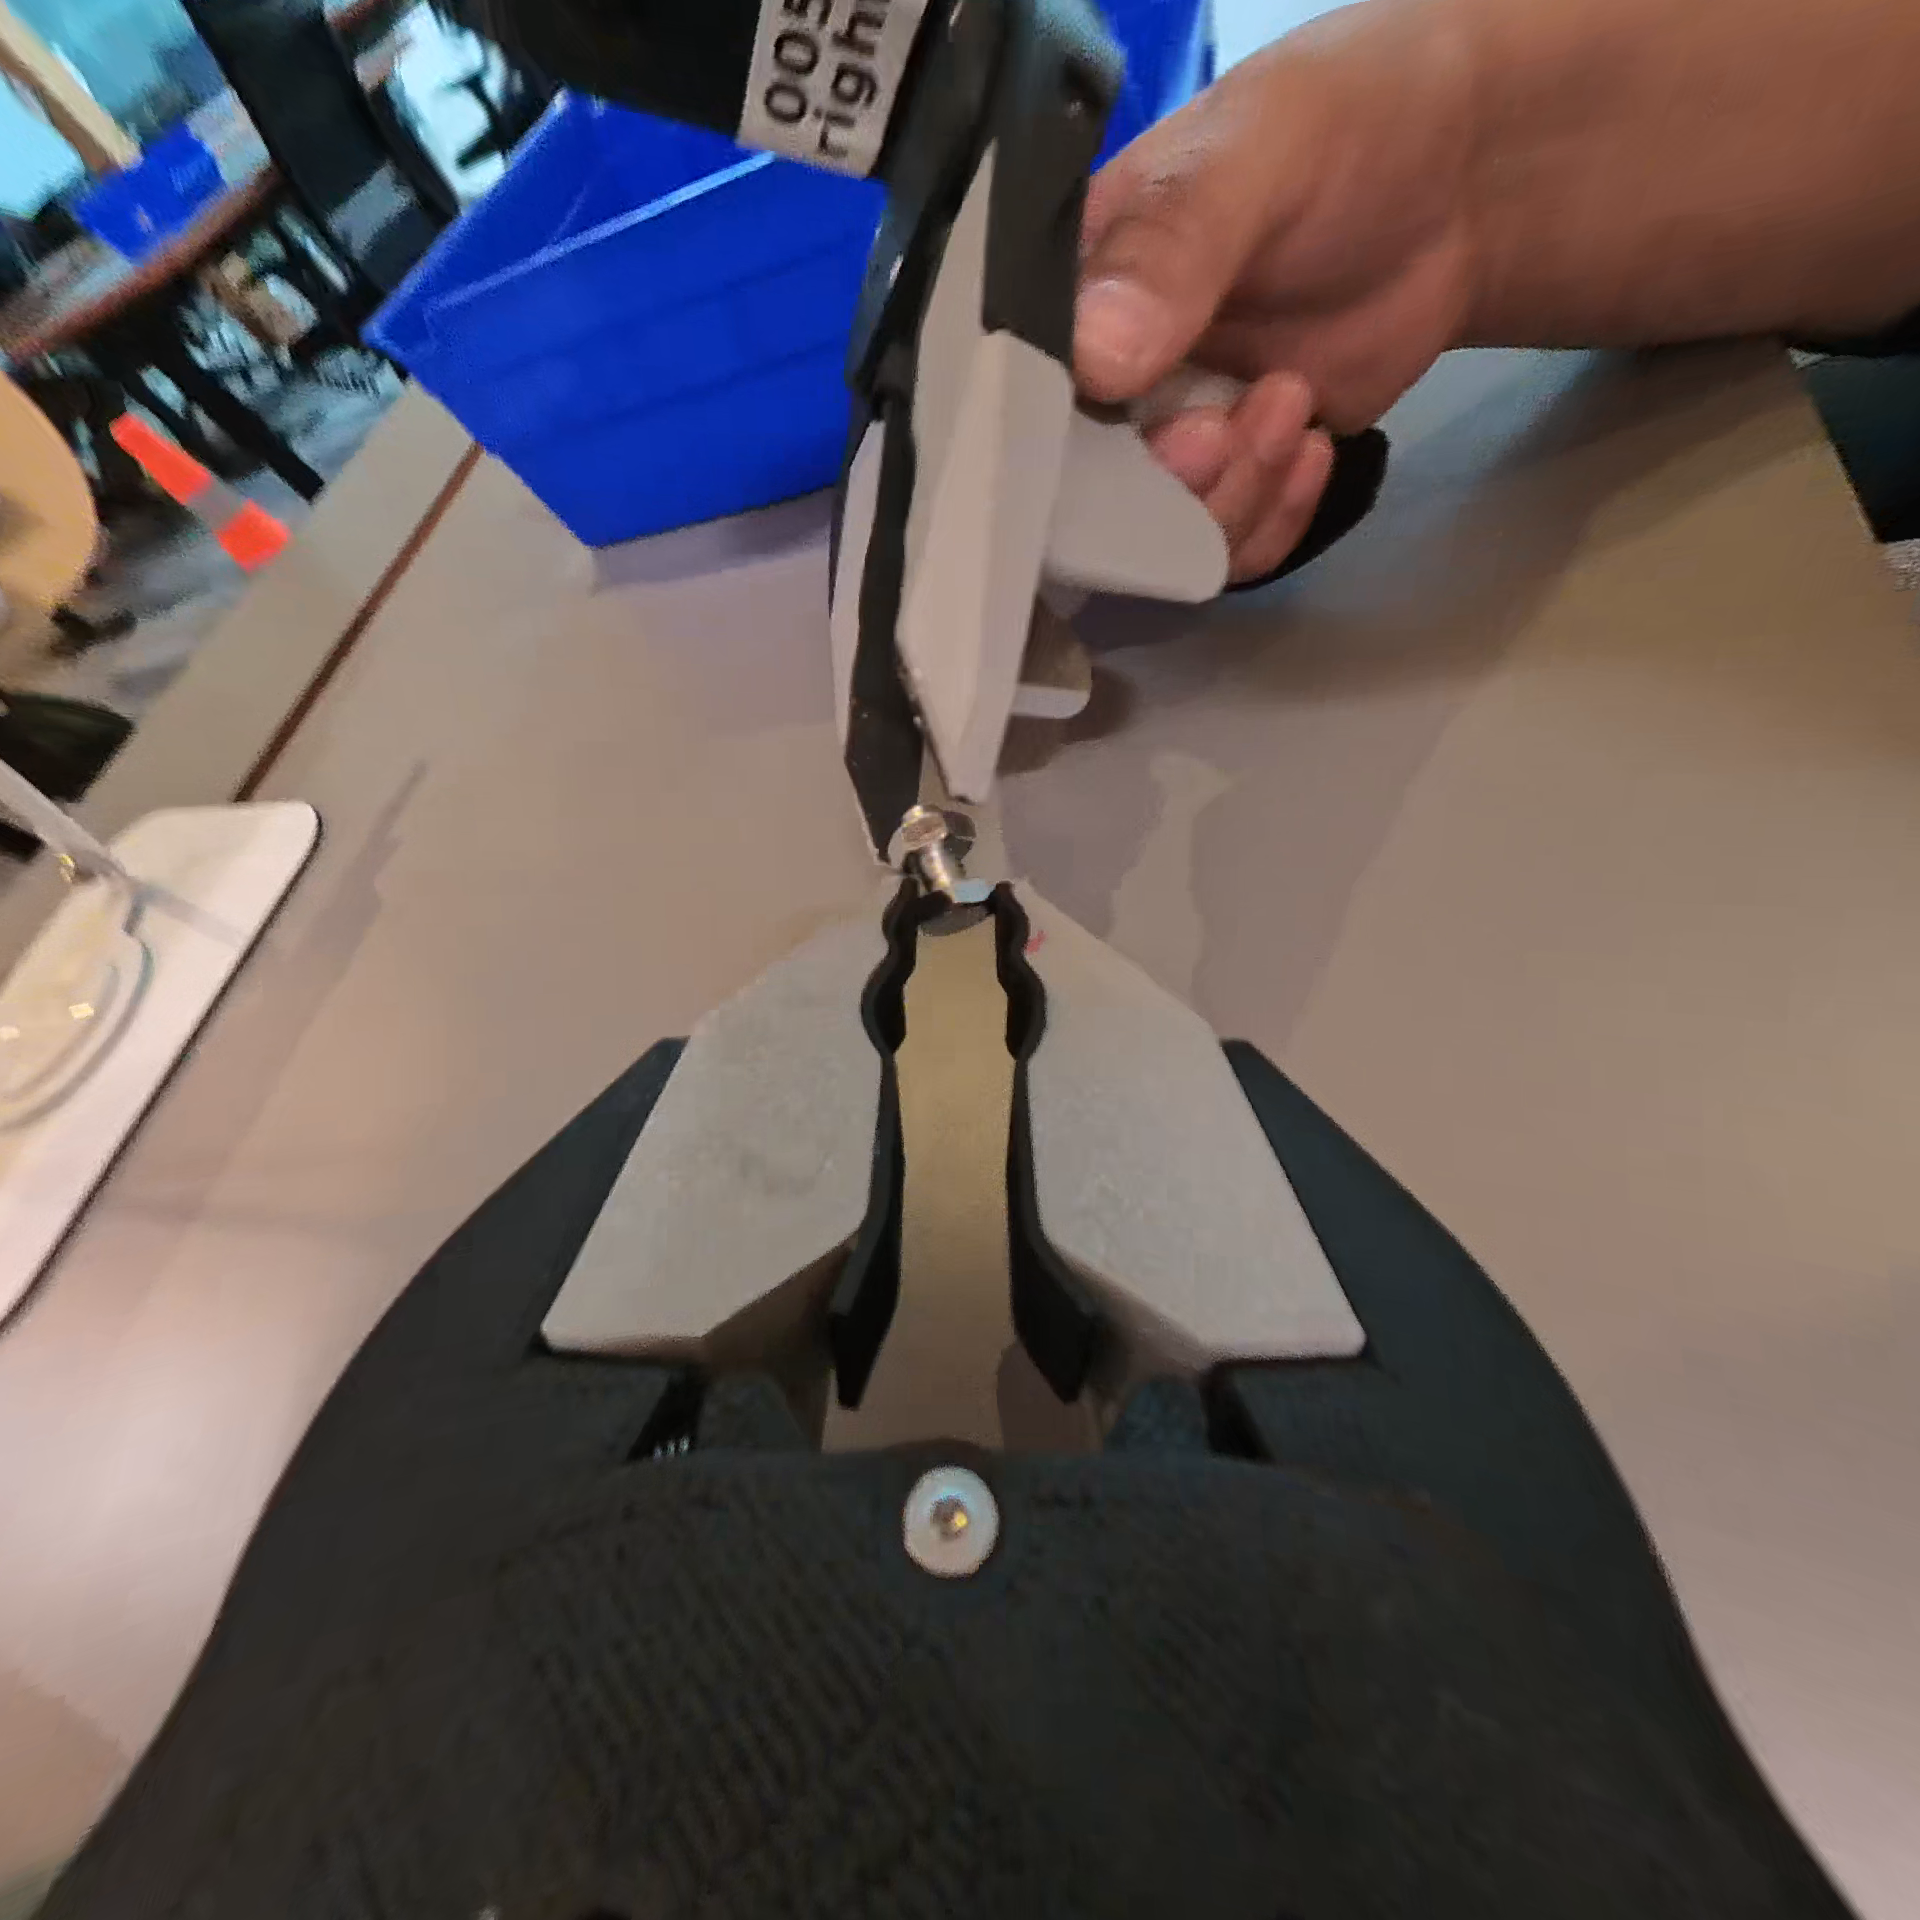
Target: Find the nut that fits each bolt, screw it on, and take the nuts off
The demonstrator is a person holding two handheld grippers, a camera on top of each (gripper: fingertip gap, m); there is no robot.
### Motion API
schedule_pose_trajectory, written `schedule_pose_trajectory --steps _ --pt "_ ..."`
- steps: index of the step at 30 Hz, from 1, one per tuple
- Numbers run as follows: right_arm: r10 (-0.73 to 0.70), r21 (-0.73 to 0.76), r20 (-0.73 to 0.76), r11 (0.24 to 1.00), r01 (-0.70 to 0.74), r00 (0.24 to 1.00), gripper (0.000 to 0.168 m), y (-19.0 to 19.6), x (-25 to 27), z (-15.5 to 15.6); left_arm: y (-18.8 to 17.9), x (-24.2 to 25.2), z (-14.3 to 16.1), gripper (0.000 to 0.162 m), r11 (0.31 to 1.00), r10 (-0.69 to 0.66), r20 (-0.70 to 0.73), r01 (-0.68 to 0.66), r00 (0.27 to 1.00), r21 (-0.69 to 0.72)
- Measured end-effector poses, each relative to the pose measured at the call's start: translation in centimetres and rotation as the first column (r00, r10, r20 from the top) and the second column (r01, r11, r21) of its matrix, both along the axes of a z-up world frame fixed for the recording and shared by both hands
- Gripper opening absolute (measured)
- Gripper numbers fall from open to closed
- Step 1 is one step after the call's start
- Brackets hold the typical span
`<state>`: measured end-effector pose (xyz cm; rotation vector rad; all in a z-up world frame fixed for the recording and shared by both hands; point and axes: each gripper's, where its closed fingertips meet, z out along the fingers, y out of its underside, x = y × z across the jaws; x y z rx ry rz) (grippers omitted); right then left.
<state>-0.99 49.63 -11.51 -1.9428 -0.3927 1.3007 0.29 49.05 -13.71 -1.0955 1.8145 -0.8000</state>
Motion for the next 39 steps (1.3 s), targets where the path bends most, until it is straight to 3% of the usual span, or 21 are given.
schedule_pose_trajectory --steps 3,5,7,16,21,31,39 --pt "-0.001 -0.008 -0.002 1.0 0.001 1.0 0.017 -0.1 0.1 -0.1 0.0 0.0 0.5 0.012 1.0 -0.005 0.033 0.004 0.999 0.012" --pt "0.004 -0.034 0.015 0.999 -0.004 1.0 0.026 -0.1 0.0 -0.6 0.4 0.0 0.9 0.012 1.0 0.014 0.055 -0.015 0.998 0.023" --pt "0.023 -0.034 0.01 0.999 -0.022 1.0 0.024 -0.4 -0.4 -0.6 0.3 0.0 0.8 0.012 0.999 0.012 0.055 -0.014 0.998 0.034" --pt "0.006 -0.072 0.024 0.997 -0.004 1.0 0.017 0.4 -0.5 -1.7 0.6 0.2 -0.5 0.012 0.978 0.033 0.017 -0.036 0.999 0.206" --pt "-0.055 -0.012 0.142 0.998 0.057 0.988 0.012 1.2 0.2 -2.3 1.5 0.4 -1.0 0.013 0.946 0.092 0.007 -0.089 0.996 0.312" --pt "-0.078 0.025 0.131 0.997 0.075 0.988 0.012 1.7 0.7 -1.2 1.8 0.4 -0.4 0.014 0.959 0.099 0.037 -0.105 0.994 0.264" --pt "-0.142 0.154 0.18 0.981 0.114 0.973 0.012 1.5 2.0 1.1 2.6 0.5 -0.2 0.039 0.989 0.142 0.027 -0.143 0.989 0.048"
